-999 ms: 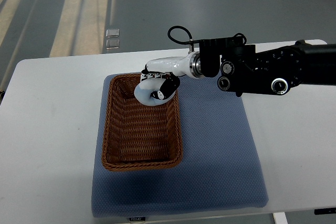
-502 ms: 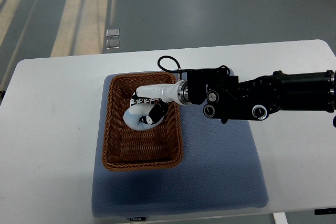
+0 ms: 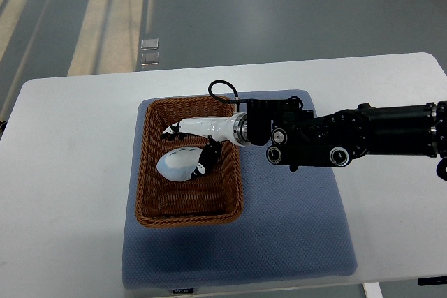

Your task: Place blue toy in brown basket

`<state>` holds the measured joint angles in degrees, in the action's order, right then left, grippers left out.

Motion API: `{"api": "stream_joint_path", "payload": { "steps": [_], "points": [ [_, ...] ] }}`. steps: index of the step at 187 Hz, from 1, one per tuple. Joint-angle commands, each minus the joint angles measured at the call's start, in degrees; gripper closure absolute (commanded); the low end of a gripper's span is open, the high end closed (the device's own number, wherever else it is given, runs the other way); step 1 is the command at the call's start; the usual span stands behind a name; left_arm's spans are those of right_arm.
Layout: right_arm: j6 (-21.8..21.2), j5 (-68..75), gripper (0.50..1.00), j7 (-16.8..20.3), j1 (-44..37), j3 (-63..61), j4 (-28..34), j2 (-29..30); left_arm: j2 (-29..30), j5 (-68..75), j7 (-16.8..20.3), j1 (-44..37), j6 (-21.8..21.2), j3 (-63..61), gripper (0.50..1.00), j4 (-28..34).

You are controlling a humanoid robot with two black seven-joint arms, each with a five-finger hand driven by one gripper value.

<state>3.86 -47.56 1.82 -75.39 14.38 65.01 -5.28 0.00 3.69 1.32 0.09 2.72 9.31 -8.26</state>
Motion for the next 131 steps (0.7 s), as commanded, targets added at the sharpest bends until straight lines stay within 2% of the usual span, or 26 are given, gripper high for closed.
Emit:
{"api": "stream_joint_path", "payload": {
  "steps": [1, 39, 75, 99, 131],
  "points": [
    [-0.1, 0.3, 0.593, -0.6, -0.6, -0.4, 0.0, -0.3, 0.0, 0.0, 0.0, 0.0, 0.0, 0.0, 0.500, 0.0],
    [-0.6, 0.5, 0.589, -0.9, -2.3, -5.1, 0.0, -1.7, 0.0, 0.0, 0.0, 0.0, 0.0, 0.0, 0.500, 0.0],
    [-0.8, 5.2, 0.589, -4.0, -1.2, -14.1, -0.2, -4.7, 0.0, 0.0, 0.0, 0.0, 0.0, 0.0, 0.500, 0.0],
    [-0.9, 12.6, 0.589, -4.1, 4.7, -23.8, -2.3, -7.7, 0.0, 0.0, 0.0, 0.0, 0.0, 0.0, 0.500, 0.0],
    [-0.8, 15.4, 0.589, -4.5, 13.0, -37.2, -6.9, -7.6, 0.0, 0.0, 0.0, 0.0, 0.0, 0.0, 0.500, 0.0]
  ]
}}
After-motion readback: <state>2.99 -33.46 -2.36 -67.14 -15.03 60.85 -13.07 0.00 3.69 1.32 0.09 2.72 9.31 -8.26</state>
